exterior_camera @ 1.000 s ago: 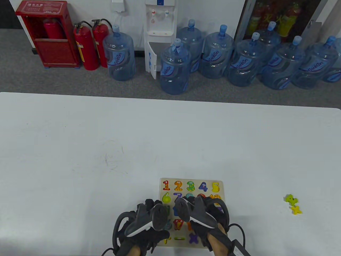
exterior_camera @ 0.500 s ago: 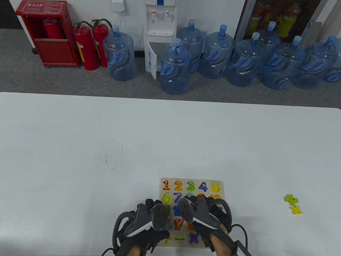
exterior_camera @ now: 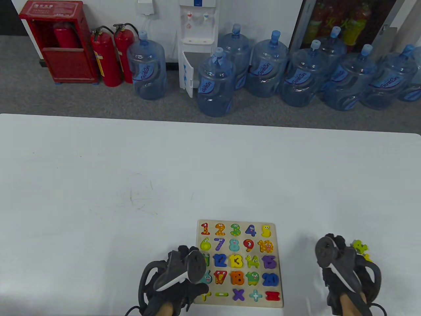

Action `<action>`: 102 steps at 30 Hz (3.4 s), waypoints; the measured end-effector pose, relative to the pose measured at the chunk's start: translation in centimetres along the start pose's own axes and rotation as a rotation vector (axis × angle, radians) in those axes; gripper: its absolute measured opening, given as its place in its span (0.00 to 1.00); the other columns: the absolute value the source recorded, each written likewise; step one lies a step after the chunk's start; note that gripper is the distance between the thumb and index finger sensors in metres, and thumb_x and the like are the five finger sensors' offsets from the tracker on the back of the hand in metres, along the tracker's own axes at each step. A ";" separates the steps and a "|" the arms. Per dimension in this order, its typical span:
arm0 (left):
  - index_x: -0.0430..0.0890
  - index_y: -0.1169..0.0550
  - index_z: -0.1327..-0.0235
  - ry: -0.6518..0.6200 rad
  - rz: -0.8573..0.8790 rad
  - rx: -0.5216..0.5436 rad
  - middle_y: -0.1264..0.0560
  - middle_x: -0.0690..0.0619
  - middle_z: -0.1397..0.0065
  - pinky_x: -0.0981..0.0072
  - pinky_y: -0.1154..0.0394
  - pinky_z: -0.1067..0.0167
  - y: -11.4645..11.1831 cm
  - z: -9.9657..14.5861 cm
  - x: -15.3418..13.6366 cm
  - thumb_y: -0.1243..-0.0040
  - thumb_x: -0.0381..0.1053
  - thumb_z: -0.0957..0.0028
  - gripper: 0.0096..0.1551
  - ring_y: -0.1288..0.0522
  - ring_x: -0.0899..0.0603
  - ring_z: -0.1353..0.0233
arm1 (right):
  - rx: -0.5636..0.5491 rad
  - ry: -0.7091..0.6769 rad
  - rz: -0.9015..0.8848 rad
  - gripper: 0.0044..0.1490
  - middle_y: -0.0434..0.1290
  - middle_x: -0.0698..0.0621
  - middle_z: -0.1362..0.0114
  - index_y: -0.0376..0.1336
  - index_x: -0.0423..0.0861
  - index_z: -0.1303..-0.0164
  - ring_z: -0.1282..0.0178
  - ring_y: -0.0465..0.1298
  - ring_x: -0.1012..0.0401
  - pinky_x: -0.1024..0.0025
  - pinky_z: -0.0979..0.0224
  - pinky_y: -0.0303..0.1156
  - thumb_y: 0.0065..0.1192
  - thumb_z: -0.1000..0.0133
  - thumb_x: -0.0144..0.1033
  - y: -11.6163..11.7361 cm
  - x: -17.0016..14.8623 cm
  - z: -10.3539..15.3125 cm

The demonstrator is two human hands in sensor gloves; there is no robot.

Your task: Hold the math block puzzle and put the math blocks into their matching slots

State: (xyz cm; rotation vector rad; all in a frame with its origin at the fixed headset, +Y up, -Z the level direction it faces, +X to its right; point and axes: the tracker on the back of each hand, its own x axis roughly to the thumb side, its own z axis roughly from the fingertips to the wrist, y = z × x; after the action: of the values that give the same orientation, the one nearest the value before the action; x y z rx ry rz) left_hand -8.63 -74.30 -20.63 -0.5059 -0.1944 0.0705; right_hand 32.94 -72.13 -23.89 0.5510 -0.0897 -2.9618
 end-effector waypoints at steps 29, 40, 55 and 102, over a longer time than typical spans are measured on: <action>0.49 0.54 0.24 -0.006 0.000 -0.002 0.57 0.44 0.19 0.29 0.41 0.28 0.0 0.0 0.0 0.46 0.71 0.63 0.59 0.49 0.29 0.19 | 0.048 0.191 0.010 0.28 0.75 0.54 0.40 0.70 0.56 0.55 0.44 0.79 0.58 0.62 0.39 0.76 0.71 0.68 0.41 2.8 -4.6 -1.9; 0.49 0.54 0.24 -0.006 0.000 -0.002 0.57 0.42 0.20 0.29 0.41 0.28 0.0 0.1 0.0 0.46 0.71 0.63 0.59 0.49 0.29 0.19 | 0.013 0.005 0.062 0.43 0.75 0.53 0.40 0.62 0.49 0.39 0.46 0.80 0.59 0.62 0.40 0.76 0.73 0.68 0.39 2.5 -2.0 -0.4; 0.50 0.54 0.24 0.034 0.003 0.009 0.57 0.44 0.19 0.29 0.41 0.28 0.2 0.0 -0.8 0.46 0.70 0.63 0.59 0.50 0.29 0.19 | -0.161 -0.301 -0.034 0.42 0.75 0.54 0.39 0.63 0.50 0.39 0.45 0.80 0.58 0.60 0.37 0.75 0.73 0.67 0.38 -2.1 5.6 3.4; 0.49 0.54 0.24 0.166 0.034 0.007 0.57 0.44 0.19 0.29 0.42 0.28 0.5 -0.6 -3.8 0.46 0.69 0.61 0.57 0.50 0.28 0.19 | -0.252 -1.114 0.124 0.39 0.75 0.58 0.38 0.66 0.56 0.43 0.43 0.80 0.61 0.60 0.33 0.74 0.74 0.68 0.32 -1.6 27.1 20.1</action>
State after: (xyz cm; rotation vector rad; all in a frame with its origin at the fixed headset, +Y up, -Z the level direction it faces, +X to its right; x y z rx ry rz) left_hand -12.20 -74.61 -22.00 -0.5054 -0.0231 0.0618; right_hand 0.38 -73.57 -14.87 -1.0914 0.1397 -2.6900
